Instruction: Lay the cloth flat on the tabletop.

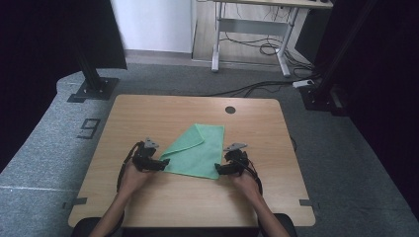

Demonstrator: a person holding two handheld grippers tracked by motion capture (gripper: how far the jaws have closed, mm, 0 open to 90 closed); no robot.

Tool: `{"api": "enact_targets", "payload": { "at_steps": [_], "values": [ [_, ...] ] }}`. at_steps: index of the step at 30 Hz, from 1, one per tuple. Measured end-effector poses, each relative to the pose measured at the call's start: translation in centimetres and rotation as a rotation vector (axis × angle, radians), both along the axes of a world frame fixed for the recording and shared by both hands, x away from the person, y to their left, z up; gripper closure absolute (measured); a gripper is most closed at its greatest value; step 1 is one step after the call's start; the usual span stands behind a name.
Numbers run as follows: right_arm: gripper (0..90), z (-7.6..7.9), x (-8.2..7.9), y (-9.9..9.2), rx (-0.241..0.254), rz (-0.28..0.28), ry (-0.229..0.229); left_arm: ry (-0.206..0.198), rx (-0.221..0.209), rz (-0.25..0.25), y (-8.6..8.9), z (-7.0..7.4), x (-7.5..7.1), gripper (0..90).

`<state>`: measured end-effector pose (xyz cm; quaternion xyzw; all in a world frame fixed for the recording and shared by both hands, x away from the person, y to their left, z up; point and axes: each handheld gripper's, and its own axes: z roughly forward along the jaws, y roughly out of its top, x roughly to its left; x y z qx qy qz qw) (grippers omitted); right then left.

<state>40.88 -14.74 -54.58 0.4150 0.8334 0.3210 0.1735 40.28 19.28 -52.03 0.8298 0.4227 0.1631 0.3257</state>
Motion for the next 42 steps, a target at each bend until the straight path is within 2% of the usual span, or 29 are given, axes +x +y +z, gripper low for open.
{"api": "enact_targets", "payload": {
  "at_steps": [4, 6, 7, 8, 12, 17, 18, 19, 25, 27, 28, 31, 35, 37, 42],
  "values": [
    [14.8, 0.0, -0.3, -0.8, -0.002, -0.006, 0.003, -0.022, 0.024, -0.023, -1.3, 0.8, 0.5, 20.1],
    [15.0, 0.0, -0.4, -1.6, 0.007, -0.016, 0.009, -0.04, 0.048, -0.049, -3.0, 1.3, 1.2, 20.2],
    [15.1, 0.0, -0.5, -1.9, 0.012, -0.019, 0.014, -0.04, 0.048, -0.049, -3.0, 1.3, 1.2, 20.2],
    [15.1, -0.1, -0.5, -2.2, 0.017, -0.023, 0.018, -0.046, 0.063, -0.063, -3.9, 1.4, 1.6, 20.2],
    [15.4, -0.1, -0.6, -2.9, 0.024, -0.028, 0.021, -0.033, 0.088, -0.107, -5.8, 0.8, 2.5, 19.1],
    [16.1, -0.1, -0.7, -3.7, 0.03, -0.03, 0.022, -0.024, 0.153, -0.116, -7.1, -0.8, 3.3, 18.3],
    [16.1, -0.1, -0.7, -3.7, 0.03, -0.03, 0.022, -0.024, 0.153, -0.116, -7.1, -0.8, 3.3, 18.5],
    [16.1, -0.1, -0.7, -4.0, 0.03, -0.03, 0.02, -0.043, 0.185, -0.107, -7.1, -1.1, 3.4, 19.1],
    [16.1, -0.2, -0.8, -4.2, 0.035, -0.026, 0.013, -0.08, 0.197, -0.023, -5.3, -1.0, 4.2, 19.7],
    [16.1, -0.2, -0.8, -4.2, 0.037, -0.026, 0.011, -0.074, 0.191, 0.016, -4.3, -0.7, 4.7, 19.9],
    [16.1, -0.2, -0.8, -4.2, 0.037, -0.026, 0.011, -0.074, 0.191, 0.016, -4.3, -0.7, 4.7, 20.0],
    [16.1, -0.3, -0.8, -4.2, 0.038, -0.023, 0.008, -0.067, 0.206, 0.065, -2.7, -0.7, 5.2, 20.0],
    [16.0, -0.3, -0.8, -4.2, 0.04, -0.021, 0.007, -0.043, 0.2, 0.099, -1.7, -0.7, 5.5, 19.3],
    [16.0, -0.3, -0.8, -4.3, 0.04, -0.02, 0.006, -0.053, 0.215, 0.126, -1.4, -0.5, 5.5, 20.5],
    [16.0, -0.3, -0.8, -4.3, 0.04, -0.019, 0.007, -0.065, 0.147, 0.119, -0.8, 0.3, 5.4, 19.8]
  ]
}}
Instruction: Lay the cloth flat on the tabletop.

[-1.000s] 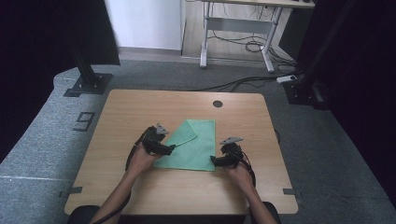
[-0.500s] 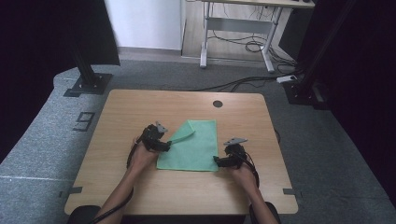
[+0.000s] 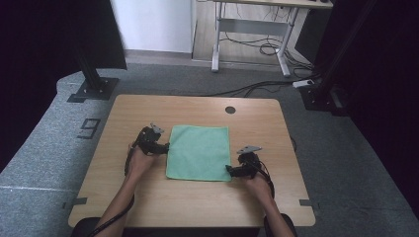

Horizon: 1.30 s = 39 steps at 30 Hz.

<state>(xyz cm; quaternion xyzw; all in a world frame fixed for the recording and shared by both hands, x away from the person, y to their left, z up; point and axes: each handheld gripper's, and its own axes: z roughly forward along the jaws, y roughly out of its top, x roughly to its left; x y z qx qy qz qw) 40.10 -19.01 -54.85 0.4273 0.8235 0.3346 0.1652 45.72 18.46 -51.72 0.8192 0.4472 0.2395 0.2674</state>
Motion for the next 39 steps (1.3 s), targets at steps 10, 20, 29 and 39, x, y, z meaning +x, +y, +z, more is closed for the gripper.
{"api": "enact_targets", "payload": {
  "at_steps": [10, 20, 29, 39],
  "values": [
    [15.6, -0.1, 0.0, -0.1, 0.005, 0.003, -0.006, 0.044, -0.072, -0.061, -0.1, -0.8, -1.3, 13.2],
    [17.4, 0.2, 0.1, -0.6, 0.037, 0.016, 0.011, 0.044, -0.138, -0.093, 1.9, -0.5, -4.2, 13.3],
    [14.2, 1.4, -0.9, -2.1, 0.075, 0.021, -0.028, 0.056, -0.164, -0.111, 3.5, -0.9, -6.9, 13.3],
    [3.0, 0.7, -2.6, -5.1, 0.044, -0.012, -0.016, 0.07, -0.153, -0.15, 4.7, -1.7, -9.6, 10.7]
  ]
}}
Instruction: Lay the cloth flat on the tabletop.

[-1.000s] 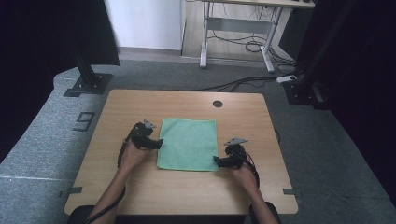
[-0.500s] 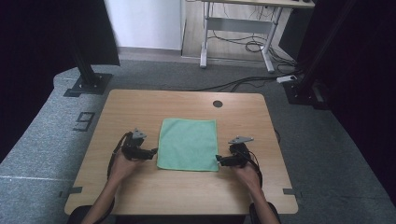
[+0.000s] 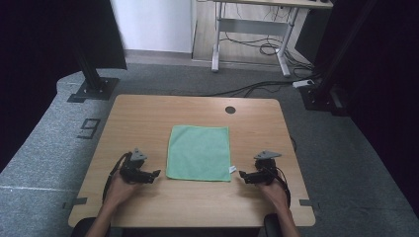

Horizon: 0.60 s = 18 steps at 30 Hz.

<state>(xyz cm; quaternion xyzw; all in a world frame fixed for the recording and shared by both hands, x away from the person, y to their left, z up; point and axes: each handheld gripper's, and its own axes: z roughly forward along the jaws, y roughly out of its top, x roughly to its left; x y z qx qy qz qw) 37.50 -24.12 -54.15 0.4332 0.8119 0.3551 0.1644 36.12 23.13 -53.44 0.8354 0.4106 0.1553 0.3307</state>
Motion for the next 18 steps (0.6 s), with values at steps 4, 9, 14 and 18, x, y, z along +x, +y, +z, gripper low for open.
{"api": "enact_targets", "payload": {
  "at_steps": [4, 9, 14, 18],
  "values": [
    [0.0, -0.4, 0.2, -0.1, -0.02, -0.007, 0.01, 0.009, 0.004, -0.004, 0.1, -0.4, -0.1, 7.5],
    [0.0, -1.2, 0.3, -0.2, -0.034, -0.007, 0.031, -0.001, 0.033, -0.01, -0.1, -0.8, -0.2, 4.4],
    [0.0, -1.4, 0.4, -0.2, -0.03, -0.015, 0.002, 0.013, 0.019, -0.011, -0.1, -1.4, 0.1, 1.6],
    [0.0, -1.5, 0.5, 0.0, -0.03, -0.028, -0.012, 0.017, 0.021, -0.002, -0.1, -1.4, 0.2, 0.1]
  ]
}}
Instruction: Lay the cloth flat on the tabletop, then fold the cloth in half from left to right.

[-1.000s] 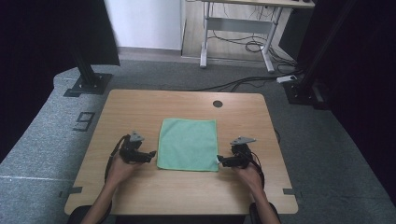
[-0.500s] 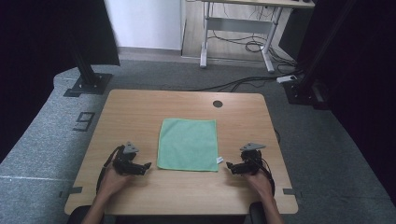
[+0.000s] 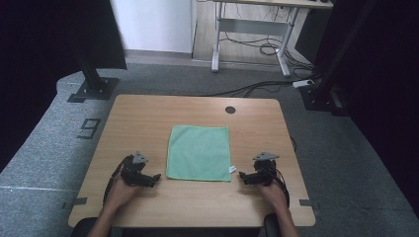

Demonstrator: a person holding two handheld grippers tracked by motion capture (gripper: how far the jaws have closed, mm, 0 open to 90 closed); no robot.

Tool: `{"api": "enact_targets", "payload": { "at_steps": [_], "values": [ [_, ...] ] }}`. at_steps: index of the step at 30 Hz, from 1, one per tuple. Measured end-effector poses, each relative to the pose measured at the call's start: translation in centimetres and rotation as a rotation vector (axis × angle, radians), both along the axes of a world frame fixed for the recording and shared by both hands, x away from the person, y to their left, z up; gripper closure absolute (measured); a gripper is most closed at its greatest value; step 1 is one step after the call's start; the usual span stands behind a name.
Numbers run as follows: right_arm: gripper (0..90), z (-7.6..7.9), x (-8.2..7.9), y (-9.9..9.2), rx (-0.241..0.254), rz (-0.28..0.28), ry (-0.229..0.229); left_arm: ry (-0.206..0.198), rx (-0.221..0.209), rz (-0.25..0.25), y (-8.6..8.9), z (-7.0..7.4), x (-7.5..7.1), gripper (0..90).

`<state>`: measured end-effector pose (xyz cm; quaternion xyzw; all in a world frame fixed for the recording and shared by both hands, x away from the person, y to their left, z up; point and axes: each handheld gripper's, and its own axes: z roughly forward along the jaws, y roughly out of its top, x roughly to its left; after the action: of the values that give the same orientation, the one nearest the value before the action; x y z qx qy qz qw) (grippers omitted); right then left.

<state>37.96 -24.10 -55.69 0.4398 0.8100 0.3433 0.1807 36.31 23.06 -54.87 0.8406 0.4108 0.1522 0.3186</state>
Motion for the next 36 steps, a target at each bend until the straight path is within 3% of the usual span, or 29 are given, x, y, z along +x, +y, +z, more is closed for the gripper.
{"api": "enact_targets", "payload": {
  "at_steps": [20, 29, 36],
  "values": [
    [0.0, 0.0, 0.1, 0.2, 0.0, -0.015, 0.001, 0.001, 0.001, 0.016, 0.0, 0.0, 0.0, 0.0],
    [0.0, 0.2, 0.1, 0.3, -0.009, 0.007, 0.019, 0.015, -0.01, -0.015, 0.1, 0.2, 0.3, 0.4],
    [0.0, 1.0, -0.3, 0.8, 0.008, 0.009, -0.018, -0.002, -0.023, 0.006, 0.1, 0.9, 0.9, 2.5]
  ]
}}
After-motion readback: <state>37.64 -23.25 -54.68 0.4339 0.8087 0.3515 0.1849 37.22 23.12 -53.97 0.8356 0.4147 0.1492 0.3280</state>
